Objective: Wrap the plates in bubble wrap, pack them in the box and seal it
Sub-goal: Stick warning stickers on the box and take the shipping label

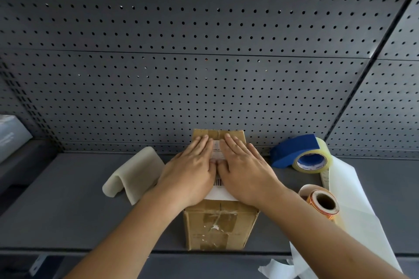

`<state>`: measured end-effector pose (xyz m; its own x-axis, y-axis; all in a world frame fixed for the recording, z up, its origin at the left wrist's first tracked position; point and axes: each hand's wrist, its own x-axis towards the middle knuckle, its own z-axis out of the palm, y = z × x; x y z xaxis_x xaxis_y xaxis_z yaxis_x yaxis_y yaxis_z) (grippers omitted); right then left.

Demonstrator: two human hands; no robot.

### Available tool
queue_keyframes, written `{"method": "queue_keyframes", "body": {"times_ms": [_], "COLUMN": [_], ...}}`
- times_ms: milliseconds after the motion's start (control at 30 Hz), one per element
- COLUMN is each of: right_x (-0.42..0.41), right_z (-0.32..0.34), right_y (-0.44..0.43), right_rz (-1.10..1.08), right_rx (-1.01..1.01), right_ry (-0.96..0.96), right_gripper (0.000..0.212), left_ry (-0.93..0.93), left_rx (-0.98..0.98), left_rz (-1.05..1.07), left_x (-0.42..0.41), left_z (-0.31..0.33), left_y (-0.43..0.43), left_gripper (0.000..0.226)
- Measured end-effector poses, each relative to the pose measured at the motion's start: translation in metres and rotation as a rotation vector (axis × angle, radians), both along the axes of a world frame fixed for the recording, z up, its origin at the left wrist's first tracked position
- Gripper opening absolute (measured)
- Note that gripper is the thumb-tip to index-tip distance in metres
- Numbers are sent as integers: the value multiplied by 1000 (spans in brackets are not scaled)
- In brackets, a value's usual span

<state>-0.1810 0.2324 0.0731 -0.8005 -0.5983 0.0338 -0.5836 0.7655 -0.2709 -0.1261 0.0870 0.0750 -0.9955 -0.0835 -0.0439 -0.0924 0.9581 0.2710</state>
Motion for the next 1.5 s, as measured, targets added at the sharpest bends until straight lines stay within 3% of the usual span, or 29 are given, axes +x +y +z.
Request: {"method": "queue_keyframes", "body": {"times_ms": [300, 567, 733, 867, 1133, 1333, 1400, 1500], "right_x": [-2, 38, 47, 47, 41, 42, 50, 66], "right_z": [-8, 8, -7, -4, -3, 1, 4, 1], "right_y": [8, 17, 16, 20, 43, 56, 53, 44], "right_rz": [-157, 40, 84, -14, -111, -121, -64, 59], "right_rx": [-48, -36, 63, 0, -95, -215, -233, -172], "right_ry": [-63, -8, 87, -1, -106, -98, -69, -3], "right_gripper": [64, 60, 86, 69, 58, 60, 62, 59], "left_ry": [28, 72, 50, 60, 148, 247, 277, 260], "left_rx": [-22, -18, -38, -17, 191, 554, 517, 226], "left_rz": [75, -82, -50, -45, 30, 130, 61, -76], "left_x": [2, 38, 39, 42, 44, 55, 59, 68], "left_z": [1, 2, -1, -2, -12, -11, -9, -18], "left_y": [5, 13, 13, 13, 10, 8, 14, 21], "left_gripper": [60, 58, 59, 59, 57, 55, 54, 57]}}
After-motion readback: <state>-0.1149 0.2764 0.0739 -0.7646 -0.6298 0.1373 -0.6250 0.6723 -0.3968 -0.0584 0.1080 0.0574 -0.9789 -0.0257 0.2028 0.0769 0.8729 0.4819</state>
